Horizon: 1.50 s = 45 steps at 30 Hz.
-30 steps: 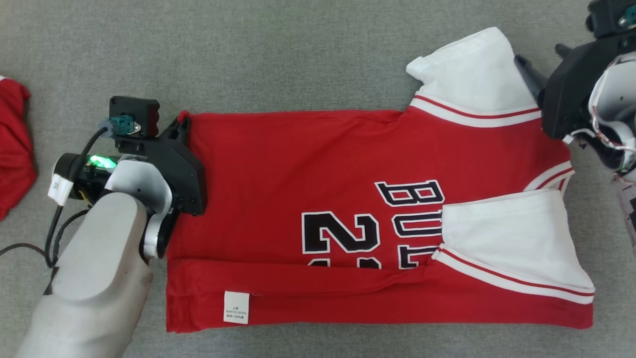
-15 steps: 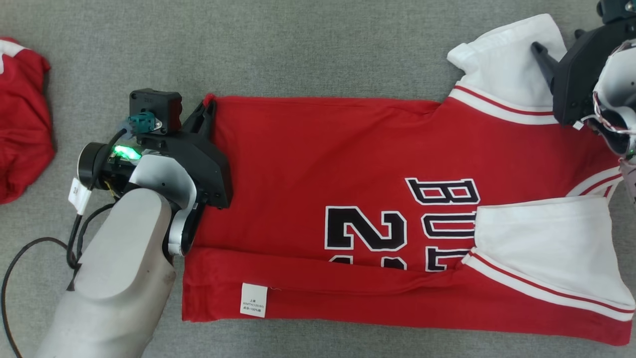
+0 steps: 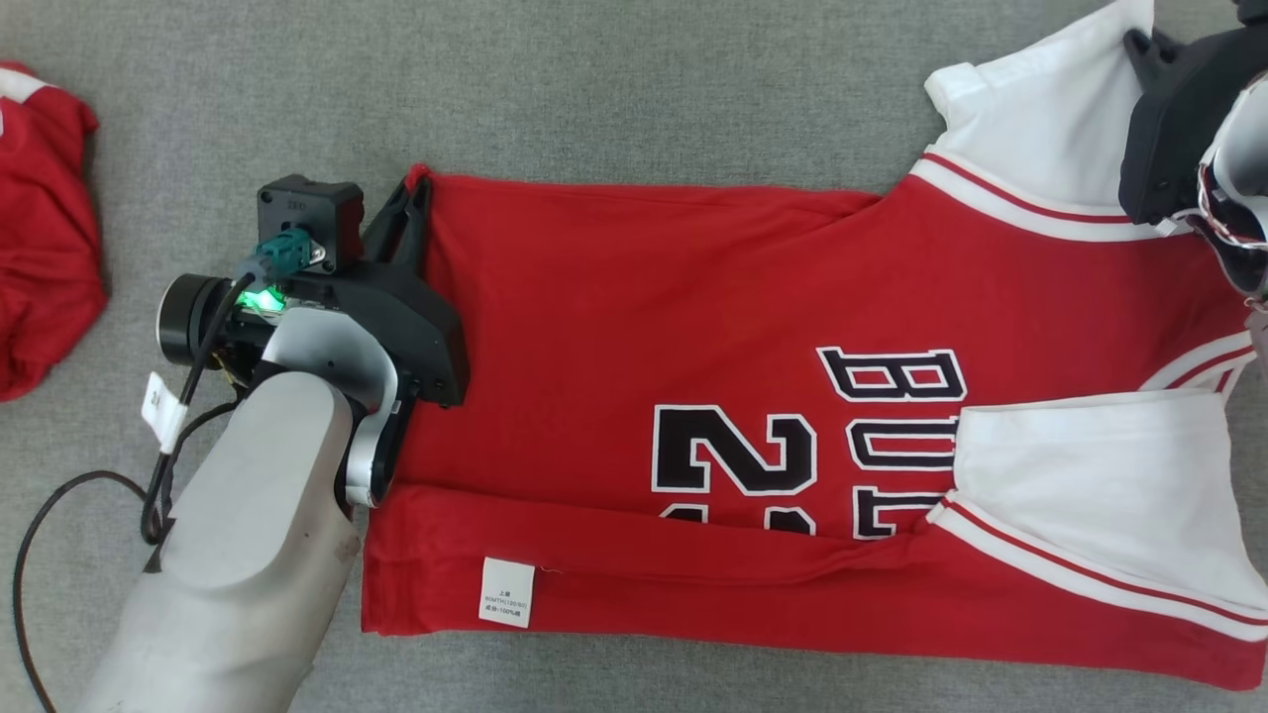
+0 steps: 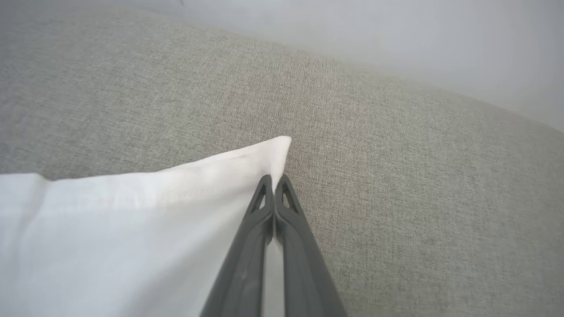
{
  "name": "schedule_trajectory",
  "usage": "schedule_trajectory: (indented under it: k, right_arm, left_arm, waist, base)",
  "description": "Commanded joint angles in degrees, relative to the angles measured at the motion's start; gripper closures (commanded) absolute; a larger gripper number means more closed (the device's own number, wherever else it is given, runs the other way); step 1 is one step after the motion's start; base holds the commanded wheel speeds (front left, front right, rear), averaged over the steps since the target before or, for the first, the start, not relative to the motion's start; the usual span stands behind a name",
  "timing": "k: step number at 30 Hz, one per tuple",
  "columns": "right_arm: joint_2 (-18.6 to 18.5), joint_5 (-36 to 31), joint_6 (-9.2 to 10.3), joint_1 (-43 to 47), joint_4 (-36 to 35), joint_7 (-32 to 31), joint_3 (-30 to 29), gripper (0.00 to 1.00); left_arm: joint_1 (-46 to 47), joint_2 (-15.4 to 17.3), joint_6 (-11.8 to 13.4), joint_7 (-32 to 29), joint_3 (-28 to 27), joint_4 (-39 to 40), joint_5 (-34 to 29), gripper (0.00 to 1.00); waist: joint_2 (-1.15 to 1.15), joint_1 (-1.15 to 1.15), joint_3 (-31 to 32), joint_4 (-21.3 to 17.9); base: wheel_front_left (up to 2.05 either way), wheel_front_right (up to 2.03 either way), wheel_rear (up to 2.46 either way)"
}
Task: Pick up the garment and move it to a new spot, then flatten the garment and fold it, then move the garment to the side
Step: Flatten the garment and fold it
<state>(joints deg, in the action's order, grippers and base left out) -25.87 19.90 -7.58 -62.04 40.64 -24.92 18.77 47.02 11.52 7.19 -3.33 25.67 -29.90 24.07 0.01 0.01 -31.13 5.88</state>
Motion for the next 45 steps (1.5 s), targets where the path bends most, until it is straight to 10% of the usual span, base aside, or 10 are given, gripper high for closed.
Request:
schedule_trajectory:
  k: [1, 11, 29, 45]
  right_arm:
    - [0.3, -0.9, 0.16, 0.6, 0.1, 1.8, -0.1, 1.0]
    - [0.9, -2.7, 0.16, 1.6, 1.2, 18.2, -2.8, 1.0]
    - [-3.8, 7.2, 0.15, 22.4, -13.1, 25.1, 5.0, 1.0]
    - [-12.2, 16.0, 0.15, 37.4, -28.7, 16.5, 11.8, 1.0]
  left_arm:
    - [-0.7, 0.4, 0.6, 0.1, 0.0, -1.8, -0.4, 1.0]
    - [-0.2, 1.2, 1.9, 7.4, -1.2, -2.2, -1.0, 1.0]
    - [-13.2, 2.5, 1.9, 14.1, -0.2, 2.9, 0.8, 1.0]
    - [-17.5, 4.4, 1.9, 16.0, -0.5, 0.0, 2.1, 1.0]
  waist:
    - [-0.01, -0.01, 0.5, -0.3]
    - [-0.01, -0.01, 4.0, -2.2]
    - [-0.01, -0.01, 13.8, -4.5]
    - [-0.01, -0.01, 16.2, -6.4]
  base:
    - [0.0, 0.0, 0.0]
    - [0.0, 0.0, 0.0]
    - [0.0, 0.0, 0.0]
    - [0.0, 0.0, 0.0]
